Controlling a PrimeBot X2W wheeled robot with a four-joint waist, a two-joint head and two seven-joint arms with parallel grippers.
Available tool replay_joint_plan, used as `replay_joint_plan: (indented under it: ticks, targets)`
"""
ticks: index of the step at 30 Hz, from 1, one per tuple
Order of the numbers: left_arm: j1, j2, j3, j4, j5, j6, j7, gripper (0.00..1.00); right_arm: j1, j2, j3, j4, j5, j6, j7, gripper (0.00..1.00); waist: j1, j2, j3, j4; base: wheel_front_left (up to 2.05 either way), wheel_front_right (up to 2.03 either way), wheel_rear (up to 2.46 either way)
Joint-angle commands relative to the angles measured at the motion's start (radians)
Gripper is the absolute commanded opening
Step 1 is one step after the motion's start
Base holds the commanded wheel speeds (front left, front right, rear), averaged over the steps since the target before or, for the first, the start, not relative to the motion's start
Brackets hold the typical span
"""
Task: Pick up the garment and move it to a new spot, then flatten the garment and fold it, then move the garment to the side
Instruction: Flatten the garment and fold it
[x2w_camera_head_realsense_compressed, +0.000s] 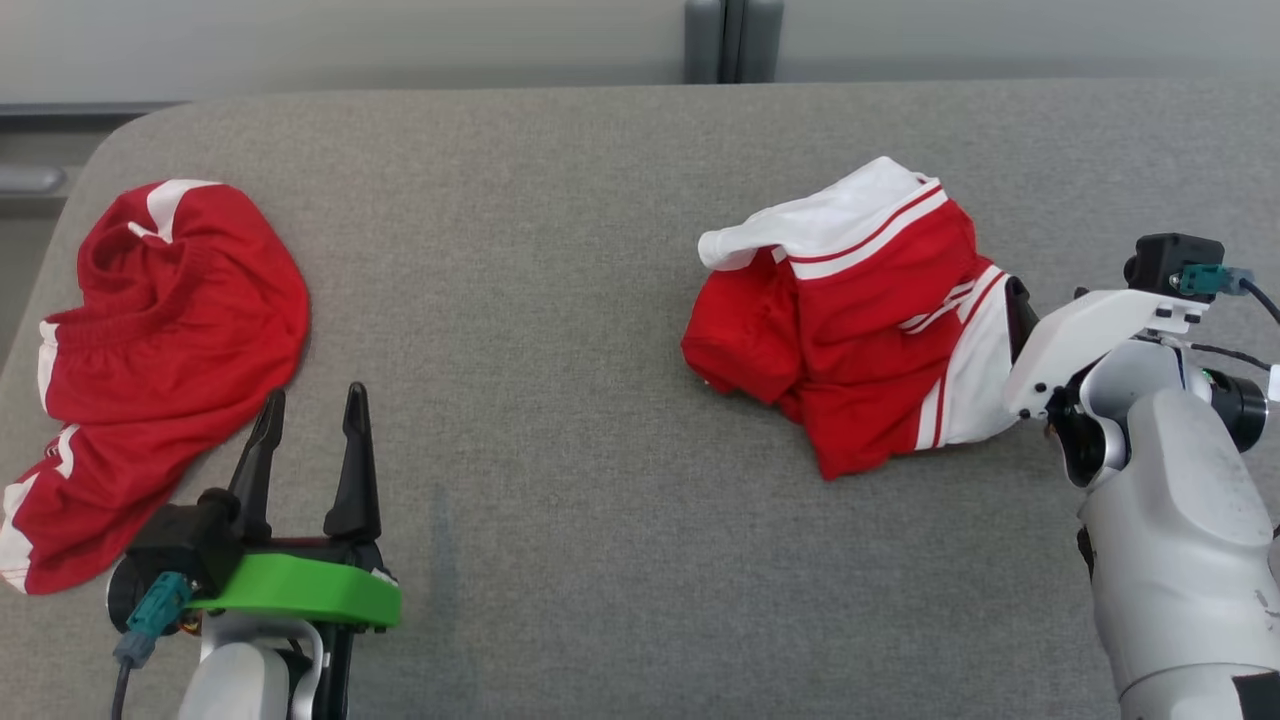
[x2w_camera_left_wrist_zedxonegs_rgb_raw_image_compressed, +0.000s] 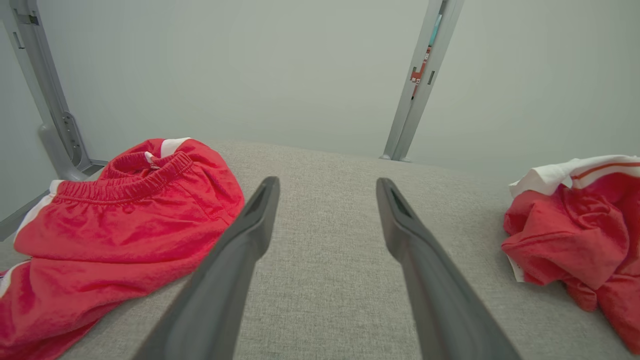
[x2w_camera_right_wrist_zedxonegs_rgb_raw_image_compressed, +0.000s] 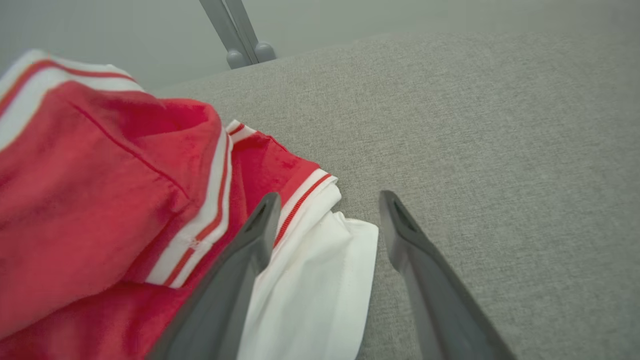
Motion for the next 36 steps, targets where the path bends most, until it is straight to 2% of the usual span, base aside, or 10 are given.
replay_joint_plan:
  ticks: [1, 7, 14, 15, 16, 17, 22, 26, 31, 36]
  targets:
    - [-0.02, -0.003, 0.001, -0.009, 0.011, -0.004, 0.0, 1.0, -0.027, -0.011, -0.014, 0.026, -0.011, 0.0, 0.006, 1.0, 0.0, 0.0, 0.056, 0.039, 0.0, 0.0, 0.0]
    - [-0.039, -0.008, -0.008, -0.011, 0.02, -0.006, 0.0, 1.0, -0.107, -0.031, -0.042, 0.142, -0.054, 0.0, 0.039, 1.0, 0.0, 0.0, 0.093, 0.055, 0.0, 0.0, 0.0]
    - [-0.054, -0.011, -0.01, -0.007, 0.025, -0.007, 0.0, 1.0, -0.16, -0.045, 0.003, 0.251, -0.041, 0.0, 0.096, 1.0, 0.0, 0.0, 0.109, 0.062, 0.0, 0.0, 0.0]
    - [-0.055, -0.012, -0.011, -0.005, 0.025, -0.007, 0.0, 1.0, -0.162, -0.043, 0.007, 0.264, -0.034, 0.0, 0.106, 0.49, 0.0, 0.0, 0.108, 0.063, 0.0, 0.0, 0.0]
    - [-0.056, -0.012, -0.012, -0.003, 0.026, -0.007, 0.0, 1.0, -0.168, -0.041, 0.015, 0.273, -0.025, 0.0, 0.103, 0.06, 0.0, 0.0, 0.107, 0.063, 0.0, 0.0, 0.0]
    - [-0.057, -0.013, -0.012, 0.0, 0.026, -0.007, 0.0, 1.0, -0.173, -0.042, 0.024, 0.275, -0.02, 0.0, 0.091, 0.0, 0.0, 0.0, 0.106, 0.063, 0.0, 0.0, 0.0]
    - [-0.051, -0.012, -0.013, 0.011, 0.022, -0.008, 0.0, 1.0, -0.213, -0.036, 0.11, 0.209, 0.041, 0.0, -0.015, 0.0, 0.0, 0.0, 0.076, 0.053, 0.0, 0.0, 0.0]
    - [-0.03, -0.011, -0.009, 0.018, 0.016, -0.008, 0.0, 1.0, -0.233, -0.018, 0.247, 0.098, 0.131, 0.0, -0.081, 0.0, 0.0, 0.0, 0.041, 0.04, 0.0, 0.0, 0.0]
    - [-0.011, -0.014, -0.001, 0.016, 0.014, -0.007, 0.0, 1.0, -0.258, -0.009, 0.44, -0.105, 0.309, 0.0, -0.106, 0.0, 0.0, 0.0, -0.004, 0.022, 0.0, 0.0, 0.0]
    - [-0.002, -0.016, 0.007, 0.013, 0.015, -0.007, 0.0, 1.0, -0.311, -0.004, 0.557, -0.248, 0.48, 0.0, -0.122, 0.0, 0.0, 0.0, -0.023, 0.014, 0.0, 0.0, 0.0]
